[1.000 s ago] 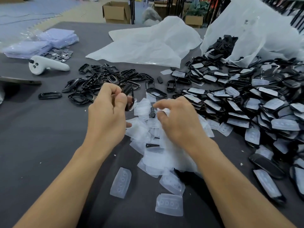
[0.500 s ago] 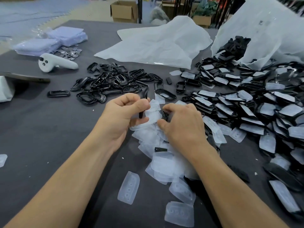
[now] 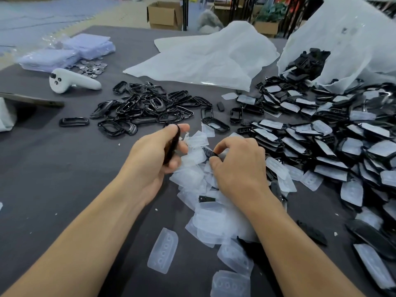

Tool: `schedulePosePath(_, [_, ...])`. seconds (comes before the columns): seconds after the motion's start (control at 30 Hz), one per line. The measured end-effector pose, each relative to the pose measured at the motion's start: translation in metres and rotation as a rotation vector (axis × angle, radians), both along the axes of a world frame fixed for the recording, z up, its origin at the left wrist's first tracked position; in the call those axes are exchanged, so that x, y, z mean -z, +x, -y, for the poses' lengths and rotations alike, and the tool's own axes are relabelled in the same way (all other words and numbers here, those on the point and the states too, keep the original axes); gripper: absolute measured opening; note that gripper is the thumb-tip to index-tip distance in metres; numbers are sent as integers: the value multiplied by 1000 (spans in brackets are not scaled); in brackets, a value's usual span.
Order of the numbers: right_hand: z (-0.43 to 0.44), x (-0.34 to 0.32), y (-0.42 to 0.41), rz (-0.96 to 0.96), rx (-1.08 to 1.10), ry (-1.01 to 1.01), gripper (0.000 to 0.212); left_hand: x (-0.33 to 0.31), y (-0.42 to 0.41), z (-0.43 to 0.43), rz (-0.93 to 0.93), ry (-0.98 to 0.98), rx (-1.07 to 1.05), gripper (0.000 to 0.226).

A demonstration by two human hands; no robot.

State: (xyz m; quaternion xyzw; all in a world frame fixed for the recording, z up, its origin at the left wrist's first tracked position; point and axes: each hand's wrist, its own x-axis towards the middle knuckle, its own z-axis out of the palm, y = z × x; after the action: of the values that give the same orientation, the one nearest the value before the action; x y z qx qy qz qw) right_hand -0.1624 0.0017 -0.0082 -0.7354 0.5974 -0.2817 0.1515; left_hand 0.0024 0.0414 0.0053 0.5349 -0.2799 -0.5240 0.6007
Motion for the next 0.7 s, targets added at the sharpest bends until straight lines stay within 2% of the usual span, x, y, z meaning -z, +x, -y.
schedulePosePath(0.1, [-1,-1,-3,13,-29,-32,11,1,-3,0,155,-69,-175,38])
schedulePosePath(0.17, [-3,-3,-5,36,-19,-109,9,4,-5,0,375,-119,-245,30])
schedulePosePath(0.23, [-6,-6,-7,140,-2,-154,7,7,-7,0,505,-120,-245,24])
schedulePosePath(0.27, [-7,-7,-8,211,5,-144,5,9,-8,0,519,-110,-233,23])
schedulePosePath(0.37, [-9,-9,-6,403,-1,-49,16,8,-9,2,470,-95,-222,26])
schedulePosePath(0.43, [-10,-10,-3,434,-18,-7,19,6,-10,2,467,-100,-249,24])
schedulePosePath(0.57, [-11,-8,-1,289,-48,-52,14,4,-6,1,458,-56,-293,15])
schedulePosePath(0.63, [-11,-8,-1,118,-77,-24,8,2,-2,3,377,-30,-293,13])
schedulePosePath(0.7, [-12,-7,1,-87,-114,10,12,0,0,2,276,-22,-256,18])
